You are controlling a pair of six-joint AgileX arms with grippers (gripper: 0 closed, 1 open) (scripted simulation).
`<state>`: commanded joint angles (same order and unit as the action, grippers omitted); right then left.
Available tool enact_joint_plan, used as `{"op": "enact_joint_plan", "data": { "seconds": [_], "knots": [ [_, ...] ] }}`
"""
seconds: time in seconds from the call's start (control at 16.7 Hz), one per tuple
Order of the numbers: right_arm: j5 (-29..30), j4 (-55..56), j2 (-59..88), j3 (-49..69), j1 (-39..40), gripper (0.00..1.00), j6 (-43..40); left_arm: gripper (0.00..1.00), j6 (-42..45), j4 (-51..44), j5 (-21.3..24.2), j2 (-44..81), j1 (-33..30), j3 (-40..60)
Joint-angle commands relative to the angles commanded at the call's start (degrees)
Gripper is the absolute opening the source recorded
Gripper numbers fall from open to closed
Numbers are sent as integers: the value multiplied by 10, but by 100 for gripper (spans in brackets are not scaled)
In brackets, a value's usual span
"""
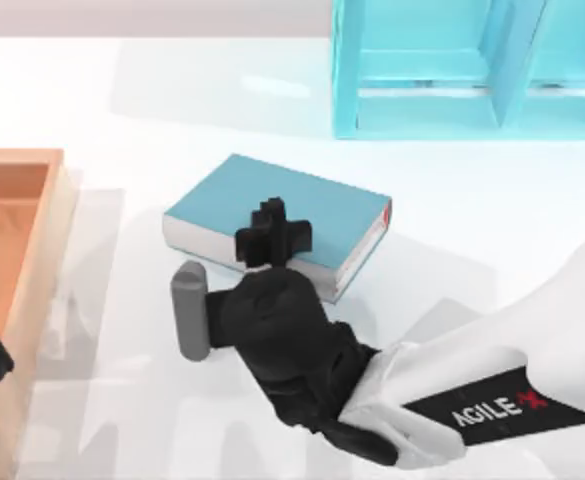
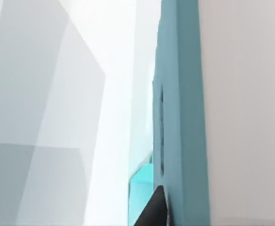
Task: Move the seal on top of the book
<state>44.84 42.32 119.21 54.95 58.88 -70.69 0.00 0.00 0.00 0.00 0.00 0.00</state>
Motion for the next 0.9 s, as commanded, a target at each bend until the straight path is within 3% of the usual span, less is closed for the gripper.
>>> {"op": "enact_joint_plan", "data": {
  "seconds": [0.66,0.9],
  "knots": [
    [0,0,0,0,0,98,0,100,0,0,0,0,0,0],
    [0,0,0,0,0,100,0,100,0,0,0,0,0,0]
  ]
}}
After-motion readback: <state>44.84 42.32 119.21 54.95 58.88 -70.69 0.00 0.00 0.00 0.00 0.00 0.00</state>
